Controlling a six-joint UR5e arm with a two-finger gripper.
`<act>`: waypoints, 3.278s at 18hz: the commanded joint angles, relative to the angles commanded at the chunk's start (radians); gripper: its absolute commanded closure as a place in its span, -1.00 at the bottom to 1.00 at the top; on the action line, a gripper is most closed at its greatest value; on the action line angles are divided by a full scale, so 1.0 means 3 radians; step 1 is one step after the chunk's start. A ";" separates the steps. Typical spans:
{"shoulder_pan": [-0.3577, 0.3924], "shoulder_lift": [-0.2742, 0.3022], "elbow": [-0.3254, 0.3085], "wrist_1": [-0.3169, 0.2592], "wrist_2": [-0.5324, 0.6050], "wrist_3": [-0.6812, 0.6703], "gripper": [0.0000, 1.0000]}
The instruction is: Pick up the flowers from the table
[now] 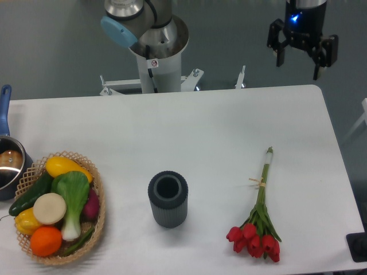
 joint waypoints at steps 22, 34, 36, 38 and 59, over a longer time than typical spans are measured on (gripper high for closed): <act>-0.0276 -0.0413 -0.0159 0.0899 -0.0394 -0.1446 -1.00; -0.0731 -0.1165 0.0015 0.1099 -0.0399 -0.1871 -1.00; -0.0741 -0.1263 0.0097 0.1099 -0.0399 -0.2014 -1.00; -0.0736 -0.1360 0.0169 0.1094 -0.0450 -0.2188 -1.00; -0.0624 -0.2019 0.0337 0.1197 -0.1135 -0.2511 -1.00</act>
